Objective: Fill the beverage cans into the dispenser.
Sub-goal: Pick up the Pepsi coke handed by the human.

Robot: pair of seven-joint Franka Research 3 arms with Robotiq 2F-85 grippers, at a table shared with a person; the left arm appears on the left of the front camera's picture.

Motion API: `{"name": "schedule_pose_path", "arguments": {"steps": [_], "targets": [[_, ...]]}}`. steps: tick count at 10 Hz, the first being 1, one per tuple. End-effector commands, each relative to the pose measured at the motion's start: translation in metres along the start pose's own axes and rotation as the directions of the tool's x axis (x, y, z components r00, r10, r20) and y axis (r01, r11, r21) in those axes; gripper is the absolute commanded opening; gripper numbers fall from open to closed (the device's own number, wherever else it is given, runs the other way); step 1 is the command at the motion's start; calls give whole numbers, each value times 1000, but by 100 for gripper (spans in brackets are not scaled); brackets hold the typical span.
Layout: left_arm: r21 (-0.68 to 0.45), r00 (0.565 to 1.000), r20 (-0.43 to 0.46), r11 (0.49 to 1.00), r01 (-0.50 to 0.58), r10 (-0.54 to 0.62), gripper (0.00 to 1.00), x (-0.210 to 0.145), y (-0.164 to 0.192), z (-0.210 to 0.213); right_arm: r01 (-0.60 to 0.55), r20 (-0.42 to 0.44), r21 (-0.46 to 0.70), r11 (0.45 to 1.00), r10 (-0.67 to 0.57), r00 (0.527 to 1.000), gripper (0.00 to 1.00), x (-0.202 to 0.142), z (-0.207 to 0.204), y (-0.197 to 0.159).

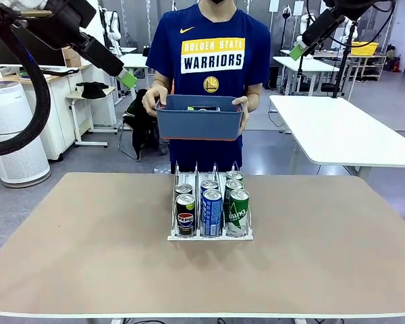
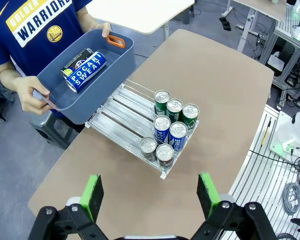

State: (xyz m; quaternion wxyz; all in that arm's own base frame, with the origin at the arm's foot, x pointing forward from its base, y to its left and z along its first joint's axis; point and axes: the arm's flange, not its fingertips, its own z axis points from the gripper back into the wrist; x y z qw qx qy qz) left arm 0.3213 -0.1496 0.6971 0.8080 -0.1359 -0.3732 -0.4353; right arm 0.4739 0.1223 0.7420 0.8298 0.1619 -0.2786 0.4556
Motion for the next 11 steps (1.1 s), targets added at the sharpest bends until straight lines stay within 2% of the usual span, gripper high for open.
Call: {"name": "schedule_pose_path", "arguments": {"steps": [1, 11], "targets": [[1, 1000, 4, 1000, -6, 6, 100, -1, 0, -1, -11, 14, 4, 1000, 11, 1000, 100, -1, 1, 0], [1, 1000, 4, 1000, -6, 6, 100, -1, 0, -1, -11, 14, 4, 1000, 11, 1000, 100, -1, 1, 0]]}}
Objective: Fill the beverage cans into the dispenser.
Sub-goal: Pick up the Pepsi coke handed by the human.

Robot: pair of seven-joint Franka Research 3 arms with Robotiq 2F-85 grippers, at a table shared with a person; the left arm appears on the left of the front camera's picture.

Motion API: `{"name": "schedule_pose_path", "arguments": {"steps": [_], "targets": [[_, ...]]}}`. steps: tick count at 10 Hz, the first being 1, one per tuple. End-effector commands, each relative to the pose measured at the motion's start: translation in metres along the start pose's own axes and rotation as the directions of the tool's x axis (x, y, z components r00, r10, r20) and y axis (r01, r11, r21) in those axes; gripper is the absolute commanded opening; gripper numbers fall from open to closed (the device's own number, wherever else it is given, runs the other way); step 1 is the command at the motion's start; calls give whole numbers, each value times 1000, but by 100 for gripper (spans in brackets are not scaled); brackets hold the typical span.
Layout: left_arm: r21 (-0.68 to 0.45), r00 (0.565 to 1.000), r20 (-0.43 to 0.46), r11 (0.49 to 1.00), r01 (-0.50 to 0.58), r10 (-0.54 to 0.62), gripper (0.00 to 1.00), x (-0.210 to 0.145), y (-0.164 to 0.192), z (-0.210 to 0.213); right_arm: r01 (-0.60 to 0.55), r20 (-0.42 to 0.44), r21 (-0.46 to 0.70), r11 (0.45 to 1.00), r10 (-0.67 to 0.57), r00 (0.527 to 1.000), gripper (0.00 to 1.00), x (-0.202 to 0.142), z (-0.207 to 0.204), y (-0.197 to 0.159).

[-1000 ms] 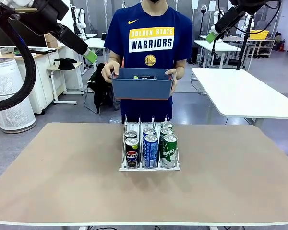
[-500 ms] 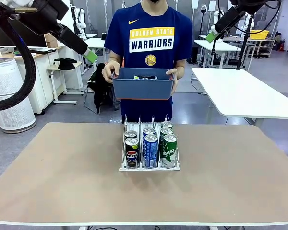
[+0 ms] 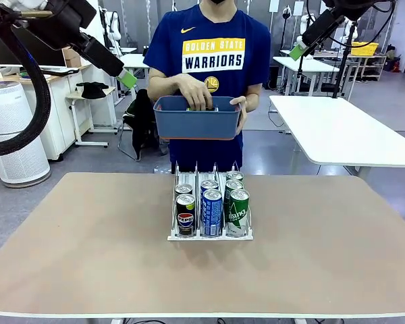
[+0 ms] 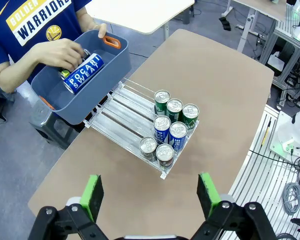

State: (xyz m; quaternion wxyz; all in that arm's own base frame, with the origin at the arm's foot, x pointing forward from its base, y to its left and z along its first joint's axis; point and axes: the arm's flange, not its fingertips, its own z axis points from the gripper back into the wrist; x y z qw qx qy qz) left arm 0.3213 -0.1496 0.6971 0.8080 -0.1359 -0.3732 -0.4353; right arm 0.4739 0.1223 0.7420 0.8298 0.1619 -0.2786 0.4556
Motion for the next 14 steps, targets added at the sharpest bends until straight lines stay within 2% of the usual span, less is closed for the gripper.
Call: {"name": "schedule_pose_path", "arguments": {"steps": [1, 14], "targets": [[1, 1000, 4, 1000, -6, 6, 100, -1, 0, -1, -11, 14, 4, 1000, 11, 1000, 100, -1, 1, 0], [1, 1000, 4, 1000, -6, 6, 100, -1, 0, -1, -11, 14, 4, 1000, 11, 1000, 100, -1, 1, 0]]}}
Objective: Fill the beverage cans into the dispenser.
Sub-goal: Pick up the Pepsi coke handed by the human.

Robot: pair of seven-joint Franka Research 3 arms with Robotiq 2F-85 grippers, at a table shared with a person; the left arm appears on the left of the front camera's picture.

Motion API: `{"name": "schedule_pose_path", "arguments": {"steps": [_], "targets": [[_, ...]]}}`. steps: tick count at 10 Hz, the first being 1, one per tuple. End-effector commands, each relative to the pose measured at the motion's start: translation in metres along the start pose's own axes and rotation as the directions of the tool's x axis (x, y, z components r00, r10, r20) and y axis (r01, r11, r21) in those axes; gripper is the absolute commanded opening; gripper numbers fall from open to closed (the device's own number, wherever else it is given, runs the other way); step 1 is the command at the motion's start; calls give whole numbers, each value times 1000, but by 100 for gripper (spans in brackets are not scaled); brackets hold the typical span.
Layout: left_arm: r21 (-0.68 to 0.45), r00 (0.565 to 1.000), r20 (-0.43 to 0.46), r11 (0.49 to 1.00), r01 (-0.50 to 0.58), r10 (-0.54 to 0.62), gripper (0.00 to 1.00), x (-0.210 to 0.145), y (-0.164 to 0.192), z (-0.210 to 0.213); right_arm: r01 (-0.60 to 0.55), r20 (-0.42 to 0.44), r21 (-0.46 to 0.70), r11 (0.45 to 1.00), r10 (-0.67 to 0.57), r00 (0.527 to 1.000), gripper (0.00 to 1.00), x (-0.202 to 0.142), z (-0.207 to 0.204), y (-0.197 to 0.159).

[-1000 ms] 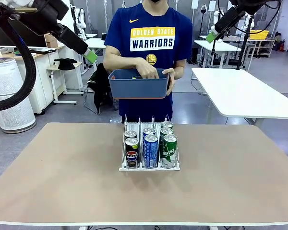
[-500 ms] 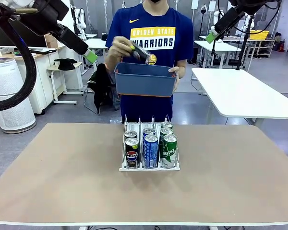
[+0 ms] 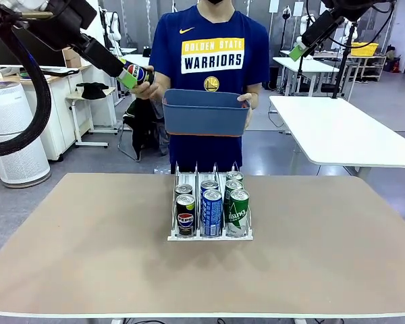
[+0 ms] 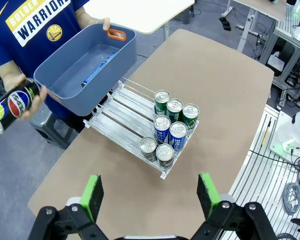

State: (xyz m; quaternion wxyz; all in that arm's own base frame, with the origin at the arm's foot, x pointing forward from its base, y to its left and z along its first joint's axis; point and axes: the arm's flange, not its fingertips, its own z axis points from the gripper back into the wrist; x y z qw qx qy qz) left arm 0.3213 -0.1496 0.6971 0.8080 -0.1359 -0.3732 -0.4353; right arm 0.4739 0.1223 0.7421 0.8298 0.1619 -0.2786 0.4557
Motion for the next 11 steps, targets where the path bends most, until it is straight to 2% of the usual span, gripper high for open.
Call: {"name": "schedule_pose_path", "arguments": {"steps": [1, 11], "targets": [[1, 1000, 4, 1000, -6, 6, 100, -1, 0, -1, -11, 14, 4, 1000, 11, 1000, 100, -1, 1, 0], [1, 1000, 4, 1000, -6, 6, 100, -1, 0, -1, -11, 14, 4, 1000, 11, 1000, 100, -1, 1, 0]]}}
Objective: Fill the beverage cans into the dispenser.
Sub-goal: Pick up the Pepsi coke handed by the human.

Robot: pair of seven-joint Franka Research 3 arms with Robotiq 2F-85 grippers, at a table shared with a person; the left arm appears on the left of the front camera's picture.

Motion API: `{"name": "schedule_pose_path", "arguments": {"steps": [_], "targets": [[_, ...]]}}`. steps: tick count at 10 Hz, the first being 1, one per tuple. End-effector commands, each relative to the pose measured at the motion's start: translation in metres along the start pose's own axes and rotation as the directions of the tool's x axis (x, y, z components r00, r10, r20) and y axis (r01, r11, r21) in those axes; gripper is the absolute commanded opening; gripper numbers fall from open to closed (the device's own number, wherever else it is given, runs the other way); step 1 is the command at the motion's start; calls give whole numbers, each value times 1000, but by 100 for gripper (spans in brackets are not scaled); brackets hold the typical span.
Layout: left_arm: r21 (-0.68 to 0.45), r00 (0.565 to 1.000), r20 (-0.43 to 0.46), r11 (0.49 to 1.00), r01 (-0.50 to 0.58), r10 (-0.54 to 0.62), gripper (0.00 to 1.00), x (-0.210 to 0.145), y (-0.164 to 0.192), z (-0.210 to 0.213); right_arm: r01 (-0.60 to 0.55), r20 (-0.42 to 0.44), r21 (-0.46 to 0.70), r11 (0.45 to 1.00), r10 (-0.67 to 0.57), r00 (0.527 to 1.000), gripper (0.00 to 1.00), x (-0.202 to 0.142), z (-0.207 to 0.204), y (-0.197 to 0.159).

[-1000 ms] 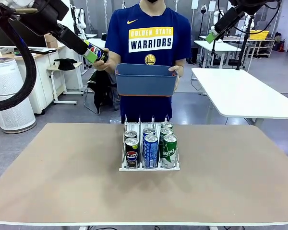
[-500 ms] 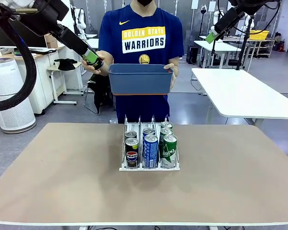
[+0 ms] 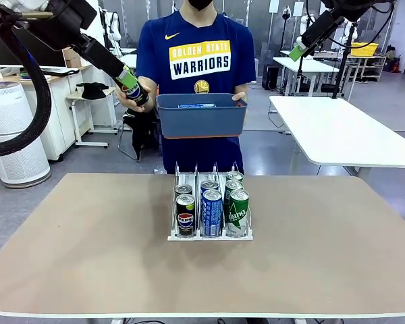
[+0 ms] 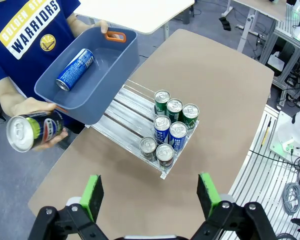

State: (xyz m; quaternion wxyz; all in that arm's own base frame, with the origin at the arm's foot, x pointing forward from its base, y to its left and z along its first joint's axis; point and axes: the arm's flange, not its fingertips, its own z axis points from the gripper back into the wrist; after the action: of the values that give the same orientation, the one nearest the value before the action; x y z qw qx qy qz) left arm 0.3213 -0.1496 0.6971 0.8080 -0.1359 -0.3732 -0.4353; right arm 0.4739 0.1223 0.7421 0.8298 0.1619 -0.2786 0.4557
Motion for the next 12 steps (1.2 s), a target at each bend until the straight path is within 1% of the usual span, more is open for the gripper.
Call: {"name": "schedule_pose_path", "arguments": {"steps": [1, 5, 6, 7, 8, 9, 10, 11, 12], "targets": [[1, 1000, 4, 1000, -6, 6, 100, -1, 0, -1, -11, 14, 4, 1000, 10, 1000, 100, -1, 1, 0], [0, 1000, 0, 1000, 0, 0, 100, 0, 0, 0, -11, 14, 4, 1000, 10, 1000, 100, -1, 1, 0], [14, 998, -65, 1000, 28, -27, 100, -3, 7, 7, -11, 14, 4, 1000, 10, 1000, 100, -1, 1, 0], [12, 995, -76, 998, 64, -63, 100, -1, 15, 7, -11, 14, 4, 1000, 10, 1000, 100, -1, 1, 0], [56, 993, -101, 996, 68, -63, 100, 2, 25, 6, -11, 14, 4, 1000, 10, 1000, 100, -1, 1, 0], [58, 989, -123, 995, 84, -77, 100, 2, 37, 8, -11, 14, 4, 1000, 10, 1000, 100, -1, 1, 0], [58, 988, -135, 994, 89, -81, 100, 1, 47, 7, -11, 14, 4, 1000, 10, 1000, 100, -1, 1, 0], [85, 986, -137, 991, 106, -94, 100, 3, 54, 2, -11, 14, 4, 1000, 10, 1000, 100, -1, 1, 0], [98, 986, -124, 987, 123, -111, 100, 1, 62, 0, -11, 14, 4, 1000, 10, 1000, 100, -1, 1, 0]]}}
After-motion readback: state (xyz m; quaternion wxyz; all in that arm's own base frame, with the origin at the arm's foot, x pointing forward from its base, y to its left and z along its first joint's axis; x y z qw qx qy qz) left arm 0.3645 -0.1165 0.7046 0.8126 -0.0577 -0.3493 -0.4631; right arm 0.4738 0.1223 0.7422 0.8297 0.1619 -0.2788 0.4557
